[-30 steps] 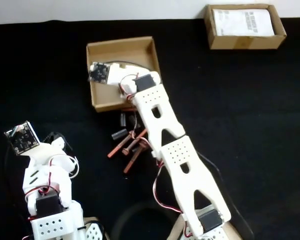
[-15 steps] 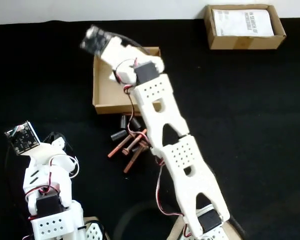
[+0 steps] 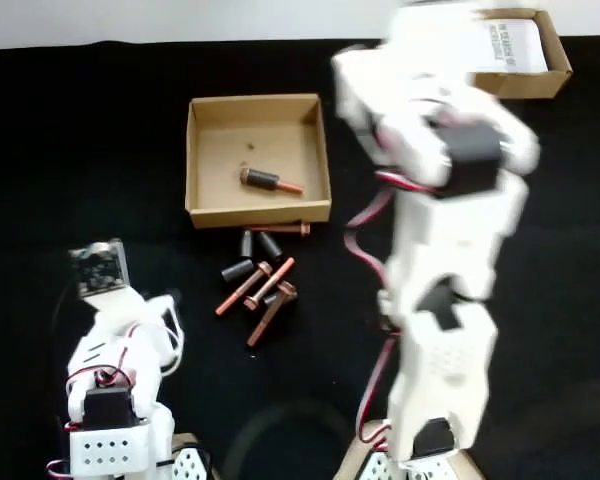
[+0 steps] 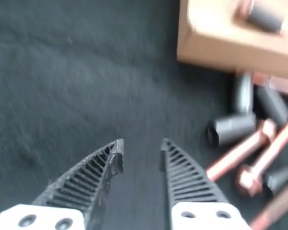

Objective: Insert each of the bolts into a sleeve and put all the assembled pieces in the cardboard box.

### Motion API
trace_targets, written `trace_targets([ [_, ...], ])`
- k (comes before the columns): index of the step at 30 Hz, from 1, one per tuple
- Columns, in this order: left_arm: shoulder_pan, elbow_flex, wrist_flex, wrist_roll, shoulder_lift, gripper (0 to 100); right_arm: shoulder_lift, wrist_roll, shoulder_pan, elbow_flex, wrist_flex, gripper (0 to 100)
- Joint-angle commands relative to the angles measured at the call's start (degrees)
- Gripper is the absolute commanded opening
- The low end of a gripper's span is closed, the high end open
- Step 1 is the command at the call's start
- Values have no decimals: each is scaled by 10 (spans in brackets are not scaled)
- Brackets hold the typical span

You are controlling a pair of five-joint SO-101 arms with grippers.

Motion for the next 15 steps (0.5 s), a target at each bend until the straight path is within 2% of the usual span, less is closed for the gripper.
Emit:
trace_targets([
  [1, 19, -62, 67, -32, 0, 166, -137, -32, 41, 103, 7, 124],
  [5, 56, -161, 140, -87, 6, 168, -298, -33, 40, 347, 7, 124],
  [8, 80, -242, 175, -105, 61, 170, -407, -33, 41, 531, 5, 124],
  [12, 105, -385, 222, -105, 242, 171, -538, -55, 78, 737, -5, 124],
  [15, 143, -514, 280, -104, 401, 168, -635, -76, 144, 873, -38, 124],
])
